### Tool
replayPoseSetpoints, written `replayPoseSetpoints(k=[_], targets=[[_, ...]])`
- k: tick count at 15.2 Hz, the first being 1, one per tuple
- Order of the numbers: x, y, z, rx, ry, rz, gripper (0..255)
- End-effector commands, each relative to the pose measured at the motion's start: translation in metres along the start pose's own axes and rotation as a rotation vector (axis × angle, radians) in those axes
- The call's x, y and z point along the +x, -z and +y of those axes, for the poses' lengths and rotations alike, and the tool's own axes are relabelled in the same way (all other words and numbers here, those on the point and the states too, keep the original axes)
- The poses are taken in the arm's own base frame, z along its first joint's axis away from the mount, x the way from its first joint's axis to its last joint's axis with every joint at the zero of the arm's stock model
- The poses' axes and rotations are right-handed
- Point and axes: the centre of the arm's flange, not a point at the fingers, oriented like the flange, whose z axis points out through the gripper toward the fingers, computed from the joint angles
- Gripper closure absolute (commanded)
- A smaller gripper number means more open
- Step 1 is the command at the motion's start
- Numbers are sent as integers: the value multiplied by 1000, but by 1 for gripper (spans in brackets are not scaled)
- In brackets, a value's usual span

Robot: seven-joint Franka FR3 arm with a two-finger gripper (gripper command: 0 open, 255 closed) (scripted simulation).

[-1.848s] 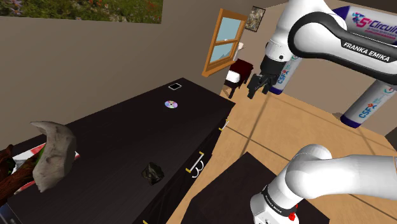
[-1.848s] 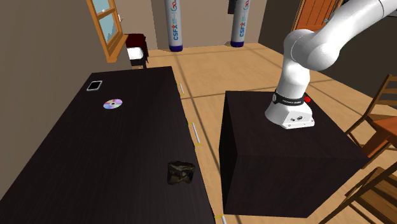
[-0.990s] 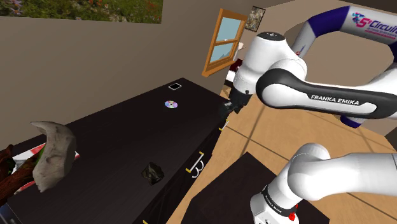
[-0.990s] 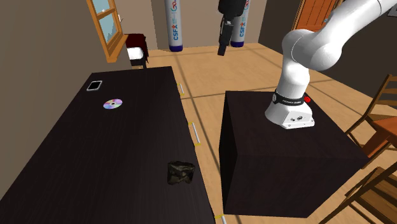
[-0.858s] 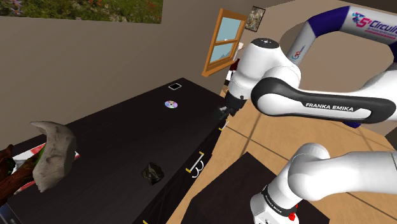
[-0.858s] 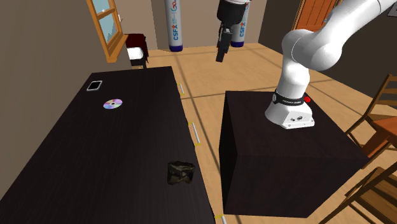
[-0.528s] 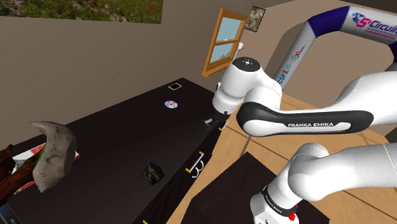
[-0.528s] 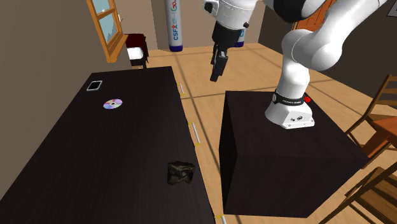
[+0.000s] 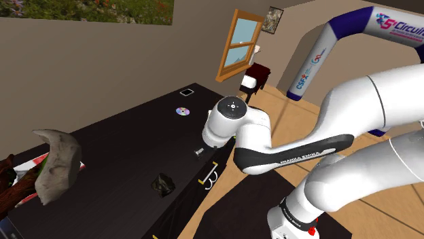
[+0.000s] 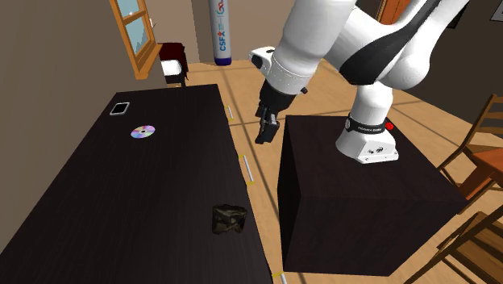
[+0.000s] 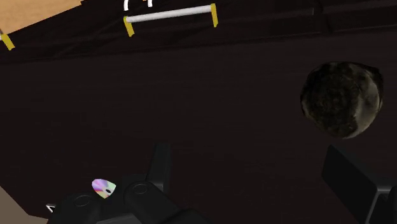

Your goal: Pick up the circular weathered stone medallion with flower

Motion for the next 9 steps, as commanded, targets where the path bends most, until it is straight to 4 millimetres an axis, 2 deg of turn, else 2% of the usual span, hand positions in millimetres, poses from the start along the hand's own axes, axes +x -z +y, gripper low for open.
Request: replayPoseSetpoints(k=[1,9], targets=[[-2,-14,-23,-8,16,26,0],[-4,-82,-110,-52,82,119,0]])
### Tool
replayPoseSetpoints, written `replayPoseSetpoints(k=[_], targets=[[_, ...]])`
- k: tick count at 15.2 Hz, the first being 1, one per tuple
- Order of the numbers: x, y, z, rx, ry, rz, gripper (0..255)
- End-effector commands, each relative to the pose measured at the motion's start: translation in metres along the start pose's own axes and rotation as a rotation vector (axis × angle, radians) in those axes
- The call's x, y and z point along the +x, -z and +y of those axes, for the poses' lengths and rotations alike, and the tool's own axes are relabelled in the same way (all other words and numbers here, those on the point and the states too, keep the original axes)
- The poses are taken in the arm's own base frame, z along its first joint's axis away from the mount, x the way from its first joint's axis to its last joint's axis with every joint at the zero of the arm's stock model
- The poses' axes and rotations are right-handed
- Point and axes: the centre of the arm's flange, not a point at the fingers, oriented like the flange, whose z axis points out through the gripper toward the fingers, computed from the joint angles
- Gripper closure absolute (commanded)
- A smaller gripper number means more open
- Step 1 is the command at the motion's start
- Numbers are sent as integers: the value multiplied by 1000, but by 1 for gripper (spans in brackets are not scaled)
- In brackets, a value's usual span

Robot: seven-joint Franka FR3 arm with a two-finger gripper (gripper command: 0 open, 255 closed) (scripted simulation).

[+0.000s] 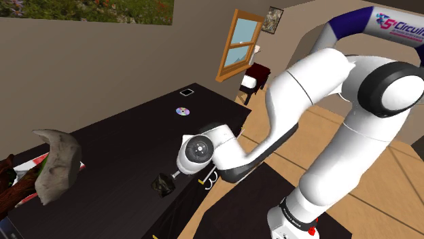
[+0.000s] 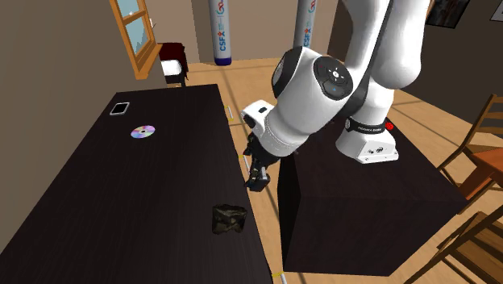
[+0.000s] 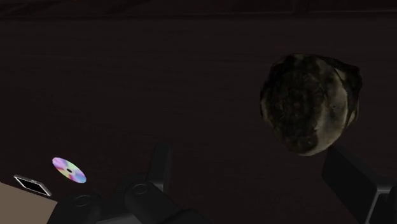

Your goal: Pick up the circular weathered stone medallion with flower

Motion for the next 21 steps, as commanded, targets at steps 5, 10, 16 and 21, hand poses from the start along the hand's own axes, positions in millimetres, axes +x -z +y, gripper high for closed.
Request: replayPoseSetpoints(k=[5,10,16,21], targets=[[-1,-51,-68,-32,46,83,0],[-4,-82,-102,-49,71,118,0],[-16,-112,-115,-49,71,118,0],[-15,-112,-114,-49,71,119,255]])
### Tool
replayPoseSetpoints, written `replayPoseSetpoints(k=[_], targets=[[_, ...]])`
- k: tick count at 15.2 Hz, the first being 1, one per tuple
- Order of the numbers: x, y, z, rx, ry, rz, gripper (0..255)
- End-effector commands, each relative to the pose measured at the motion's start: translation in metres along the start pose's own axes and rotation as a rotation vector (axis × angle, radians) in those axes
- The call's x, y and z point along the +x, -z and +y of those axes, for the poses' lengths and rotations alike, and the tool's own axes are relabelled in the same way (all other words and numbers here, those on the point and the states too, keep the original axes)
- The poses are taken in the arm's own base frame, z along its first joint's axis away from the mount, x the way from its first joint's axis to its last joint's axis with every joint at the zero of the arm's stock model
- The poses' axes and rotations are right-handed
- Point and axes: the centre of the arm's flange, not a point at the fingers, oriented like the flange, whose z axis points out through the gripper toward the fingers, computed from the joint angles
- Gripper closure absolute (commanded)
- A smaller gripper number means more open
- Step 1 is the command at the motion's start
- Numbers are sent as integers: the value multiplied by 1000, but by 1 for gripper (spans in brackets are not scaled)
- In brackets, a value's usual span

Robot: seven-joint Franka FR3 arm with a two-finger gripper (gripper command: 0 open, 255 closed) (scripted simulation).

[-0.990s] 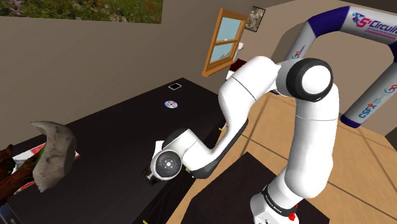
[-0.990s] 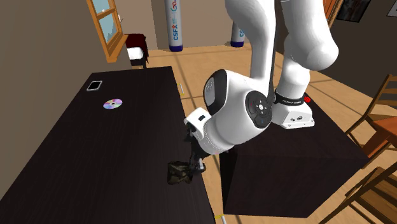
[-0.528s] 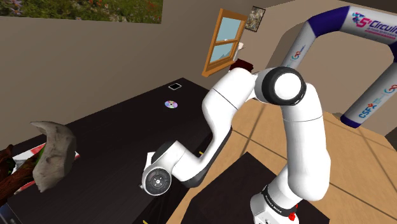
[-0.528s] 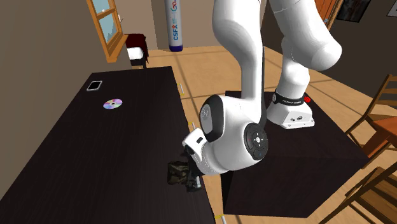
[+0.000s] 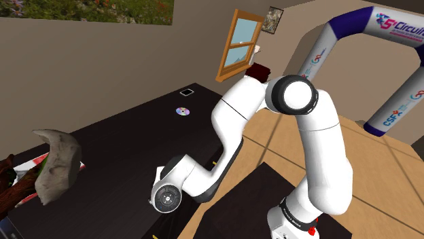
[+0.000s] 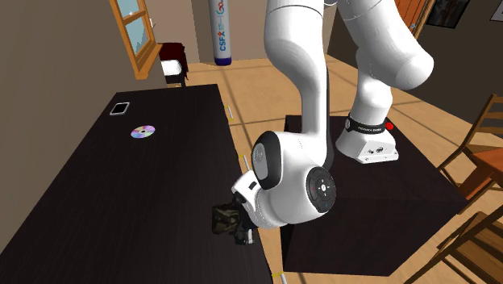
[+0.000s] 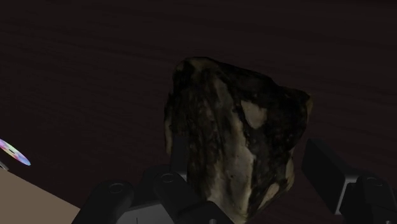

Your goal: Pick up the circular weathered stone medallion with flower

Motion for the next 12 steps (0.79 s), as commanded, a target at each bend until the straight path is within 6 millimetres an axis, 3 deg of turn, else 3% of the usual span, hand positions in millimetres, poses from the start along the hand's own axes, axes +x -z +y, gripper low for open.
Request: replayPoseSetpoints(k=[1,7,12], targets=[[0,-1,0,0,0,-1,255],[-1,-1,0,0,0,-1,255],[10,20,11,0,0,-1,255]])
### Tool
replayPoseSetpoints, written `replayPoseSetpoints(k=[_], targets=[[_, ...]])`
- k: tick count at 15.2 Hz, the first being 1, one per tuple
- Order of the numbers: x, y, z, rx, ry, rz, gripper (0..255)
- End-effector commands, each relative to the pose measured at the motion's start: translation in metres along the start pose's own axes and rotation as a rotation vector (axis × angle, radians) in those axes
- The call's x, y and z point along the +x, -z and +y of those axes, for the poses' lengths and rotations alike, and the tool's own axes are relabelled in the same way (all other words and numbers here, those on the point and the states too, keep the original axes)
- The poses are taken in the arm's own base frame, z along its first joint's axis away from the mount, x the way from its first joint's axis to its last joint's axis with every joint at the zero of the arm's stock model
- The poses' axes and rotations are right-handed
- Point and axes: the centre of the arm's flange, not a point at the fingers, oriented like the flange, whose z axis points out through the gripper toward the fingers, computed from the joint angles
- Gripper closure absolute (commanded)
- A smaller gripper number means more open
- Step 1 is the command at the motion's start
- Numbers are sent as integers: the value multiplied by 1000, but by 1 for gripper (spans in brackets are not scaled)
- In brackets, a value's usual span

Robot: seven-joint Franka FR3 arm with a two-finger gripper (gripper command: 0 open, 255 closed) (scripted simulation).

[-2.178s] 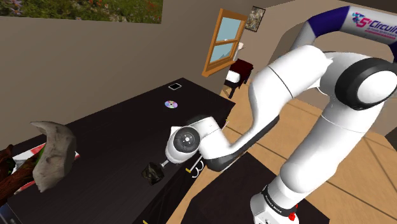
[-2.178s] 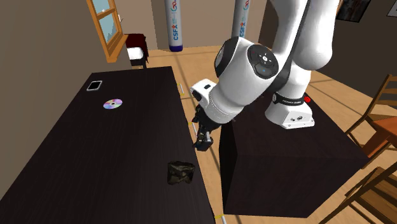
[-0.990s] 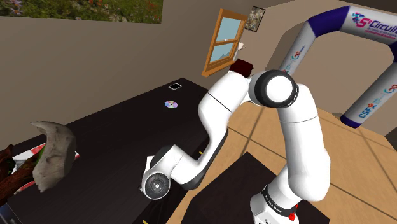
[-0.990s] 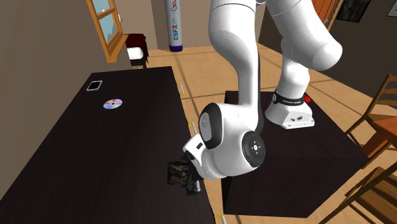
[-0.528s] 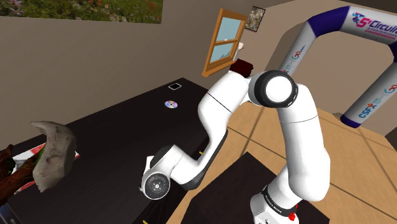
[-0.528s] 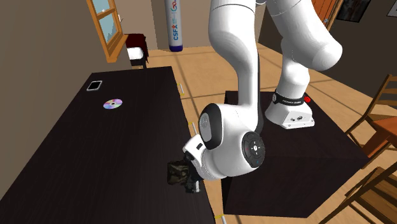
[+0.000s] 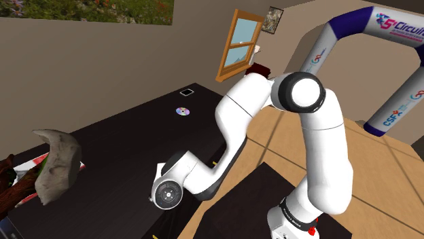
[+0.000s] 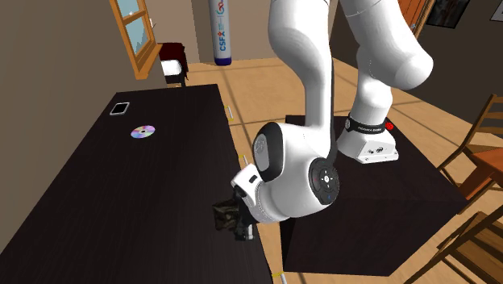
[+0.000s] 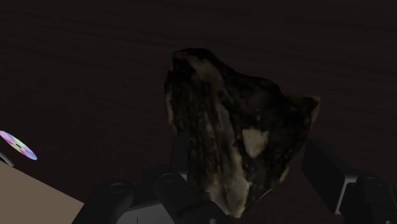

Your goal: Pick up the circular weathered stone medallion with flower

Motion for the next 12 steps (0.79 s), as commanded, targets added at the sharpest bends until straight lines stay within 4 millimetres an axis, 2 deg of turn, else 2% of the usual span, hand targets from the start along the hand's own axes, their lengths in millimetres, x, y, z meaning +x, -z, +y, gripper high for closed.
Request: replayPoseSetpoints(k=[1,10,12], targets=[[4,8,5,0,0,0,255],[24,46,25,0,0,0,255],[24,47,25,0,0,0,255]])
